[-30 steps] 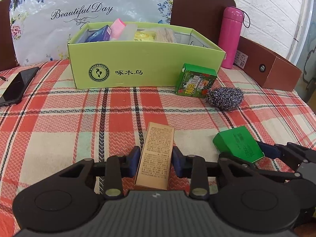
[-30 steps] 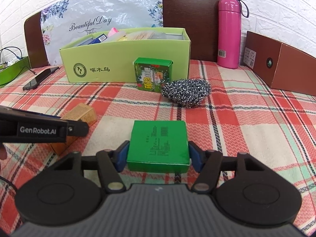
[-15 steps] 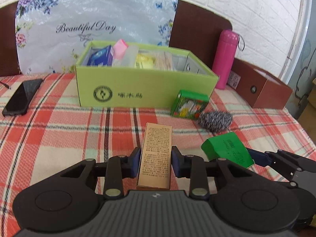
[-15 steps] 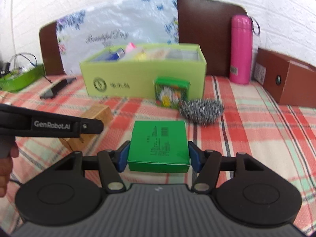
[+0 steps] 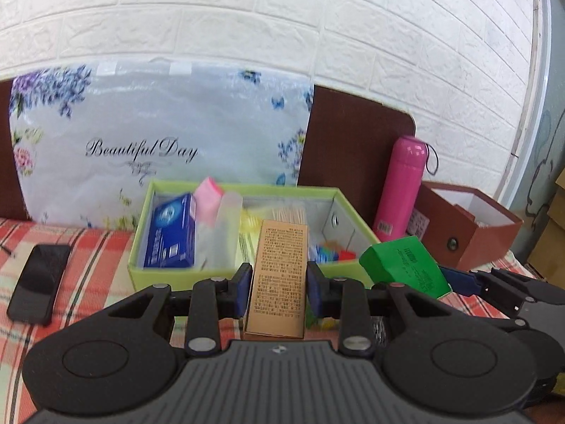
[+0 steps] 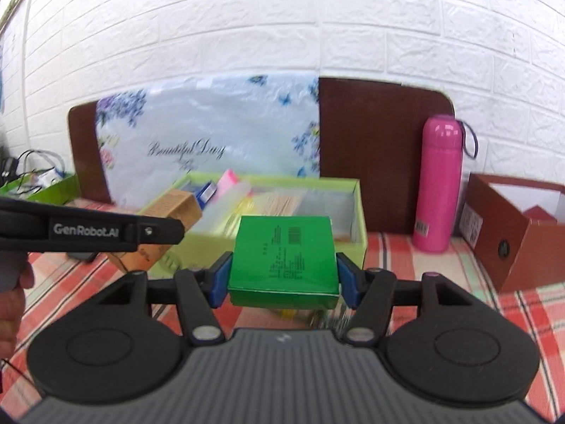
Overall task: Organize objects
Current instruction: 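Carry the tan box and green square box into the lime-green box and release both, then move both tools back toward the steel-wool scrubber and flat green box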
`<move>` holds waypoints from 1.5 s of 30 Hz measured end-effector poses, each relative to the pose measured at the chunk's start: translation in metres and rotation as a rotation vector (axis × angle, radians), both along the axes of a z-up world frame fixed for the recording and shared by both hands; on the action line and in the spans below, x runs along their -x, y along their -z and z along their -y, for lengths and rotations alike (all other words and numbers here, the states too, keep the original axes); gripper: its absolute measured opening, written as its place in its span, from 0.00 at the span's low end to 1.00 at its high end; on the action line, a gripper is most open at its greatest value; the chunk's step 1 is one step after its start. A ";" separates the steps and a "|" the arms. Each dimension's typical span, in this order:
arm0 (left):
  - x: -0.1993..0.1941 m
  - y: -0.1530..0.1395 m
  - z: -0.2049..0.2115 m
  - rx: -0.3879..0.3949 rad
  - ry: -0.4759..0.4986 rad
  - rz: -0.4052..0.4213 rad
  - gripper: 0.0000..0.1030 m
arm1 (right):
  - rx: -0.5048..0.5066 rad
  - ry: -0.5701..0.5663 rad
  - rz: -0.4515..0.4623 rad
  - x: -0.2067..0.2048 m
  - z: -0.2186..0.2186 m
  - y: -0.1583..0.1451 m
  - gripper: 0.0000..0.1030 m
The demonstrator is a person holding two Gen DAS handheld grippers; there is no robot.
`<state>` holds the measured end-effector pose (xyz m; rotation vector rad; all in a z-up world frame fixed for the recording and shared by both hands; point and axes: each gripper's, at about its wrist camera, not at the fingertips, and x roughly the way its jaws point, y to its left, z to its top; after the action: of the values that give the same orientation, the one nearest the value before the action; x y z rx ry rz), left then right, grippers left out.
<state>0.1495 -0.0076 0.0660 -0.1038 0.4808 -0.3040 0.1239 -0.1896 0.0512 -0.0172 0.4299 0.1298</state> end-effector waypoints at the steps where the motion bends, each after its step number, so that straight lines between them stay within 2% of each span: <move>1: -0.006 -0.003 0.001 0.001 -0.002 0.004 0.33 | 0.006 0.006 0.004 -0.008 0.001 -0.002 0.58; 11: -0.076 -0.003 0.009 0.022 -0.003 -0.031 0.33 | 0.044 0.048 -0.015 -0.083 0.009 0.011 0.58; 19: -0.108 0.011 0.011 0.032 -0.007 -0.057 0.33 | 0.099 0.035 -0.015 -0.114 0.002 0.027 0.58; 21: -0.105 0.015 0.012 0.020 -0.002 -0.015 0.58 | 0.155 -0.005 -0.051 -0.121 -0.004 0.035 0.60; 22: -0.103 0.015 0.012 0.003 -0.014 -0.006 0.85 | 0.182 -0.024 -0.072 -0.122 -0.007 0.040 0.65; 23: -0.099 0.016 0.011 -0.008 -0.037 0.009 0.89 | 0.204 -0.028 -0.068 -0.120 -0.009 0.043 0.68; 25: -0.094 0.016 0.008 -0.006 -0.038 0.023 0.89 | 0.197 -0.018 -0.028 -0.112 -0.008 0.045 0.83; 27: -0.092 0.017 0.004 0.002 -0.050 0.010 0.89 | 0.172 0.001 -0.016 -0.105 -0.005 0.046 0.88; 35: -0.071 0.004 0.004 -0.027 -0.070 -0.019 0.89 | 0.142 0.036 0.017 -0.083 0.002 0.032 0.95; 41: -0.040 -0.012 0.006 -0.040 -0.082 -0.028 0.89 | 0.124 0.044 0.068 -0.044 0.004 0.014 1.00; 45: -0.017 -0.018 0.007 -0.041 -0.082 -0.028 0.89 | 0.083 0.046 0.063 -0.018 0.009 0.009 1.00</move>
<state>0.1663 -0.0149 0.0844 -0.0883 0.5092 -0.2126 0.1415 -0.1986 0.0427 -0.0929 0.3721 0.0659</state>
